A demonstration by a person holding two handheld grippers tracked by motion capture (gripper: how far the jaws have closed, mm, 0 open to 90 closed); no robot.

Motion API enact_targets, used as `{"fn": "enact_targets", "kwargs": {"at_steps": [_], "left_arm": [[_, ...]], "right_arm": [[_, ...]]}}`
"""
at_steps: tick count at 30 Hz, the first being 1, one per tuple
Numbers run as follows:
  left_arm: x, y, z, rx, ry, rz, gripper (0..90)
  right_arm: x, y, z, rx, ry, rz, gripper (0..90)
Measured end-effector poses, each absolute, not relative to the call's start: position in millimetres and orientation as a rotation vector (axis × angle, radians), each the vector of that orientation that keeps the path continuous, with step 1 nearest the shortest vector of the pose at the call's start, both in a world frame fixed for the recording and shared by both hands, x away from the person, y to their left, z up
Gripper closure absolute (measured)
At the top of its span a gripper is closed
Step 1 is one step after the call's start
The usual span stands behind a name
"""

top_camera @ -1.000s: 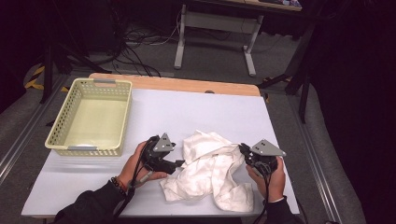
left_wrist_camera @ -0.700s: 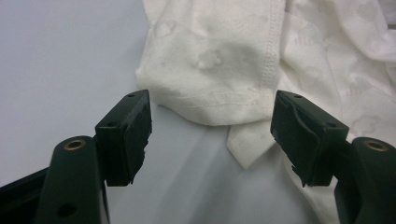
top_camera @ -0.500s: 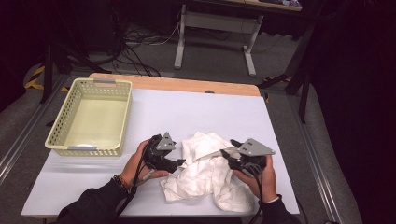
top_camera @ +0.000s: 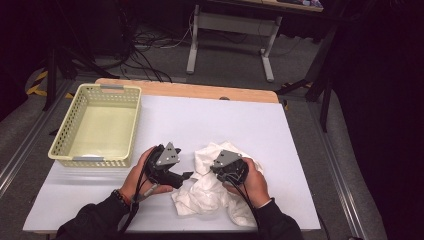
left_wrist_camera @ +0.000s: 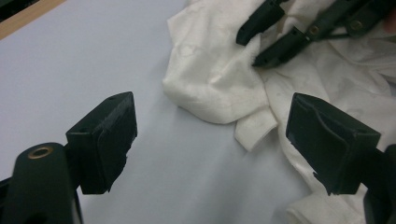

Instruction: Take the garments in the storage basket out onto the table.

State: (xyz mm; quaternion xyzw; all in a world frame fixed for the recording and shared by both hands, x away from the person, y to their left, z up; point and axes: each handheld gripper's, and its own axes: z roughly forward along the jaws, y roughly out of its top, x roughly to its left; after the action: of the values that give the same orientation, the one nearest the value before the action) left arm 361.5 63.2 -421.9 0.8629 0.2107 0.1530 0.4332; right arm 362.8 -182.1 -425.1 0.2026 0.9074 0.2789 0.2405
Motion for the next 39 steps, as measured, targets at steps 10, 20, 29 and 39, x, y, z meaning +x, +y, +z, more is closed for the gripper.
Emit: {"fn": "enact_targets", "kwargs": {"at_steps": [10,20,29,39], "left_arm": [[373,36,-434,2.182,0.523,0.299,19.1],[398,14,-454,2.28,0.58,0.182,33.2],[397,9,-457,2.319,0.558,0.163,53.9],[389,10,-452,2.329,0.493,0.203,90.0]], "right_arm": [[349,-219,-390,0.707,2.206,1.024,85.5],[343,-290,-371,0.961,1.889,1.119,86.0],[340,-343,-384,1.153,1.764,1.068,86.3],[340,-365,-393,1.23,1.716,1.081,86.2]]}}
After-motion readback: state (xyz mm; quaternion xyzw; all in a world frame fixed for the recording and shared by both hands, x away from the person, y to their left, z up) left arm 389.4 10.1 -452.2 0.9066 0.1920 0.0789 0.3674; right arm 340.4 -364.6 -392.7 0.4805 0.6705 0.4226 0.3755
